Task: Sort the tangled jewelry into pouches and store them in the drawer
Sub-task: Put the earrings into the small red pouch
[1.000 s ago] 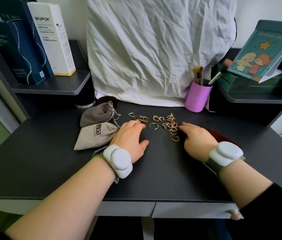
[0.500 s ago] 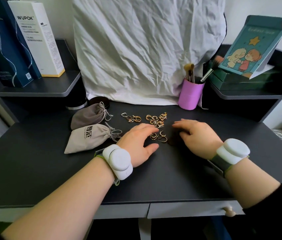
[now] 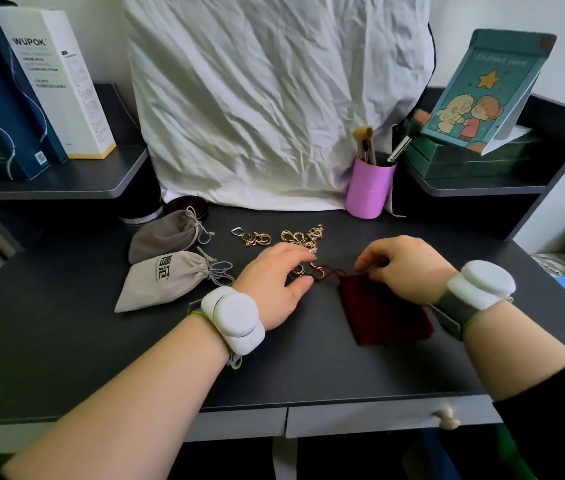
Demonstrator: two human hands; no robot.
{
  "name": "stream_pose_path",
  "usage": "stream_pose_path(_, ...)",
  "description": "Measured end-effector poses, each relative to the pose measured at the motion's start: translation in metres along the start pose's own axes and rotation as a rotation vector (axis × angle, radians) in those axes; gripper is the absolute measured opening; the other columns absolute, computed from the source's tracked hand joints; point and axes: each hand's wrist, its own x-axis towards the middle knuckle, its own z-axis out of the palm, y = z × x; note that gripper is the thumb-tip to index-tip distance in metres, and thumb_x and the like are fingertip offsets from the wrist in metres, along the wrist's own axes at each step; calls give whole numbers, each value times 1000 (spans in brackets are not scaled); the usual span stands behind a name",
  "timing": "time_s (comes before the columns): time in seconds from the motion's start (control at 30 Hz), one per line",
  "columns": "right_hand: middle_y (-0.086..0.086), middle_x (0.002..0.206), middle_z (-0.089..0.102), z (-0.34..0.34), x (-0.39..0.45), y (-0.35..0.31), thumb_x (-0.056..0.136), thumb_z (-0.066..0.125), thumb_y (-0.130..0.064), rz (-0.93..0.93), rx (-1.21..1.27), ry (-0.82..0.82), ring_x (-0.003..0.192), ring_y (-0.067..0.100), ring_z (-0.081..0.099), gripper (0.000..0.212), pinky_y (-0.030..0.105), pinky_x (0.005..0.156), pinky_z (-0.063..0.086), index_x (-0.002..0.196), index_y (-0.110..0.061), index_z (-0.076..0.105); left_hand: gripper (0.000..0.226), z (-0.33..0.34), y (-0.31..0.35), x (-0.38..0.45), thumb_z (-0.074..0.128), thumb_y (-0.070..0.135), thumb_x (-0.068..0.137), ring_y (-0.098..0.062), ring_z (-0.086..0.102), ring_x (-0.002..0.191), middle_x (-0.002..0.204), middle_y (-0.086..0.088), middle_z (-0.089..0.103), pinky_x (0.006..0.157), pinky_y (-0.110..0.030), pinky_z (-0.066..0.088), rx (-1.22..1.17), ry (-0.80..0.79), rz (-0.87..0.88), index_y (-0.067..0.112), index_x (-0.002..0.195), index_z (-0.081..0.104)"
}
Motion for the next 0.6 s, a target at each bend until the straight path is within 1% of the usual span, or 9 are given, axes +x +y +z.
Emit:
stream_pose_path(0.1,-3,81,68,-10,-2,-8,79,64,1,-67,216,11,76,10,60,29,24,74,47,80,-28,67,40,-1,5,-3,59,35,90,-8,51,119,128,11,54,103,-26,37,-141,55,-54,27,129,54)
stream_pose_path(0.2,8,83,65,-14,-3,-19,79,63,8,-152,462,79,76,15,55,27,31,79,48,82,-19,66,57,0,10,-6,66,54,78,-6,59,108,118,11,62,100,-33,46,-349,28,-120,30,128,53)
stream_pose_path(0.27,6,79,62,-14,-4,-26,79,61,12,-192,644,105,75,14,54,28,24,75,47,81,-16,65,71,0,12,-8,66,65,66,-5,60,111,119,10,64,102,-34,45,-456,-22,-146,31,127,52)
stream_pose_path(0.3,3,77,62,-13,-4,-30,79,60,13,-205,722,111,73,12,55,29,19,73,47,81,-15,64,70,-1,11,-9,68,61,65,-7,60,113,120,9,65,103,-36,44,-530,-38,-142,28,126,53)
stream_pose_path(0.37,-1,74,62,-11,-4,-35,80,60,12,-210,850,110,70,8,56,27,16,69,47,83,-14,65,48,-1,8,-8,72,34,73,-14,63,110,116,0,68,101,-39,46,-704,-23,-150,23,117,57)
stream_pose_path(0.4,-2,73,62,-9,-4,-39,81,60,10,-202,907,102,69,8,56,24,18,69,46,85,-14,65,34,-4,6,-9,70,19,79,-15,65,103,110,-3,70,96,-38,48,-763,12,-151,23,110,59)
stream_pose_path(0.47,0,74,63,-5,-4,-44,84,60,3,-155,1009,80,69,11,56,19,26,69,43,88,-14,66,28,-8,2,-7,61,-1,86,-11,66,85,94,-1,71,84,-31,50,-795,90,-144,24,99,62)
stream_pose_path(0.53,6,81,65,-2,-4,-47,86,58,1,-114,1053,65,75,18,57,18,33,72,43,91,-14,67,30,-14,1,-6,56,-5,88,-6,63,75,82,8,70,76,-25,48,-769,129,-146,24,92,63)
stream_pose_path(0.6,12,90,66,3,-4,-53,88,56,1,-87,1064,15,83,26,55,20,40,75,41,94,-14,68,31,-21,-2,-7,54,-3,90,-8,62,74,78,11,69,77,-28,48,-723,158,-155,26,89,64)
